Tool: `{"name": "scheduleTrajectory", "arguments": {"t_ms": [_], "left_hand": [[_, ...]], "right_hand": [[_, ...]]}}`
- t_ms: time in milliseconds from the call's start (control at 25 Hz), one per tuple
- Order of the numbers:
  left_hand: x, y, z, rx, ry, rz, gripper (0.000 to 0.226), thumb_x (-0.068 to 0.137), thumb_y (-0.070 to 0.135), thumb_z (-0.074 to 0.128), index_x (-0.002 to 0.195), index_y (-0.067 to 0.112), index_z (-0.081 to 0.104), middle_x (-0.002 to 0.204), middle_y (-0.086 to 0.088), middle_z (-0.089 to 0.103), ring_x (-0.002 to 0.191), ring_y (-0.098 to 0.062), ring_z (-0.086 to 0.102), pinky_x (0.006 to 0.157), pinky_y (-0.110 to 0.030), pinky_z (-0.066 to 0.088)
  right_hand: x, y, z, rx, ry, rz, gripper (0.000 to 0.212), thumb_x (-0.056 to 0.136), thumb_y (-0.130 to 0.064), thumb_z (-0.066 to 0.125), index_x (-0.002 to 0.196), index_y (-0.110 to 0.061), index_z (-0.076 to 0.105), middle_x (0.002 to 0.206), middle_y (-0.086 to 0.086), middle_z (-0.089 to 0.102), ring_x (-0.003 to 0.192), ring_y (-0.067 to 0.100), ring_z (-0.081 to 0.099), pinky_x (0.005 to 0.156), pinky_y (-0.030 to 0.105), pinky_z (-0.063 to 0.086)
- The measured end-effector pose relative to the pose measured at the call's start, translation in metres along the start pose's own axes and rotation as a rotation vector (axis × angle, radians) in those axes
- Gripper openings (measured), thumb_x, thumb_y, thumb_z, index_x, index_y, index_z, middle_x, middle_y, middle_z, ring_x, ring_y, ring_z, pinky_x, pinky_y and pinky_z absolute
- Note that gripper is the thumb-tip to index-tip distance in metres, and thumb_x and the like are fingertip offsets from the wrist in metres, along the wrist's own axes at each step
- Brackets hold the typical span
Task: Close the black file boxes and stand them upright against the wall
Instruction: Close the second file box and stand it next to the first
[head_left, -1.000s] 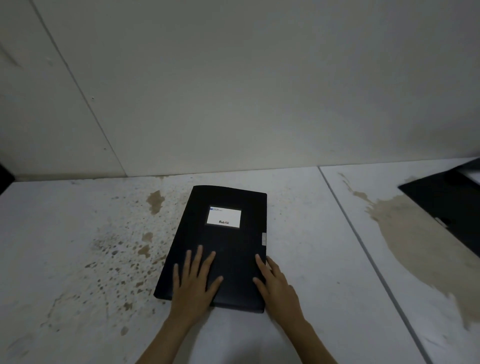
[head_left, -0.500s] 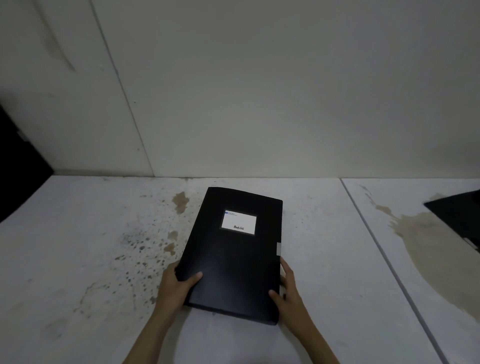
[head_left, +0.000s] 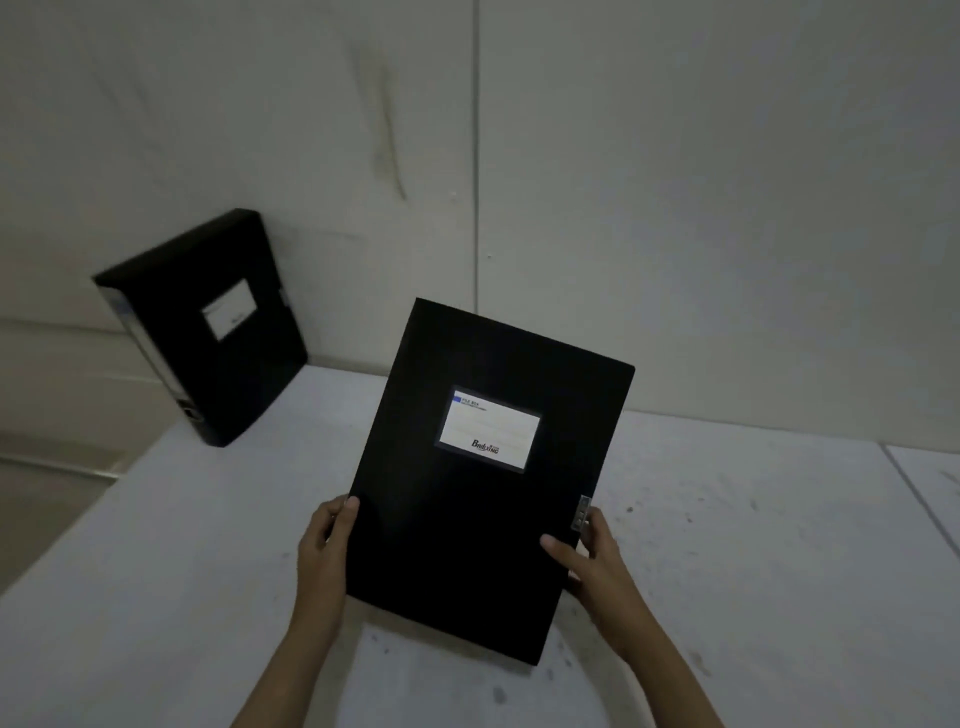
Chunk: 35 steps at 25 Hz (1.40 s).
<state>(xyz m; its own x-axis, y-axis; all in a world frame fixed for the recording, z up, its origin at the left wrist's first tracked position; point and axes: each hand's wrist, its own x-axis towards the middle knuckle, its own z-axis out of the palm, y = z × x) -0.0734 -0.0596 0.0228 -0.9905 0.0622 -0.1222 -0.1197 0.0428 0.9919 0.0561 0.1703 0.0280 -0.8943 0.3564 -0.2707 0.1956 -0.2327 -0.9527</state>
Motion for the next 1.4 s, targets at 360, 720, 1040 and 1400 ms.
{"name": "scheduleTrajectory", "arguments": {"t_ms": [360, 720, 1040, 1400], "left_hand": [[0.082, 0.049, -0.080, -0.018, -0.059, -0.027, 0.044, 0.092, 0.029, 0.047, 0.133, 0.020, 0.036, 0.126, 0.003, 0.044, 0.112, -0.015, 0.044, 0.091, -0.029, 0.038], [0.148, 0.144, -0.164, -0.169, -0.076, 0.173, 0.056, 0.071, 0.043, 0.065, 0.121, 0.021, 0.051, 0.125, -0.004, 0.060, 0.113, -0.019, 0.059, 0.097, -0.039, 0.047], [0.143, 0.110, -0.125, -0.082, 0.254, 0.375, 0.044, 0.084, 0.010, 0.061, 0.116, 0.020, 0.034, 0.119, -0.002, 0.043, 0.113, -0.019, 0.047, 0.094, -0.034, 0.045], [0.178, 0.065, -0.103, -0.030, 0.374, 0.313, 0.059, 0.082, 0.004, 0.061, 0.129, 0.006, 0.025, 0.139, -0.015, 0.032, 0.130, -0.030, 0.034, 0.108, -0.054, 0.035]], "right_hand": [[0.038, -0.034, 0.151, 0.052, 0.041, -0.200, 0.040, 0.080, -0.010, 0.066, 0.111, -0.023, 0.045, 0.113, 0.000, 0.064, 0.103, 0.020, 0.063, 0.086, 0.034, 0.054], [0.113, -0.081, 0.191, -0.103, -0.298, -0.230, 0.036, 0.082, -0.016, 0.065, 0.113, -0.027, 0.051, 0.116, 0.000, 0.067, 0.106, 0.018, 0.064, 0.092, 0.038, 0.051], [0.160, -0.142, 0.257, -0.467, -0.253, -0.515, 0.064, 0.093, -0.014, 0.048, 0.140, -0.041, 0.015, 0.149, -0.011, 0.020, 0.134, 0.013, 0.029, 0.106, 0.030, 0.032], [0.176, -0.153, 0.340, -0.989, -0.550, -0.773, 0.077, 0.086, 0.000, 0.048, 0.137, -0.050, 0.019, 0.157, -0.006, -0.008, 0.140, 0.031, 0.021, 0.105, 0.052, 0.038]]}}
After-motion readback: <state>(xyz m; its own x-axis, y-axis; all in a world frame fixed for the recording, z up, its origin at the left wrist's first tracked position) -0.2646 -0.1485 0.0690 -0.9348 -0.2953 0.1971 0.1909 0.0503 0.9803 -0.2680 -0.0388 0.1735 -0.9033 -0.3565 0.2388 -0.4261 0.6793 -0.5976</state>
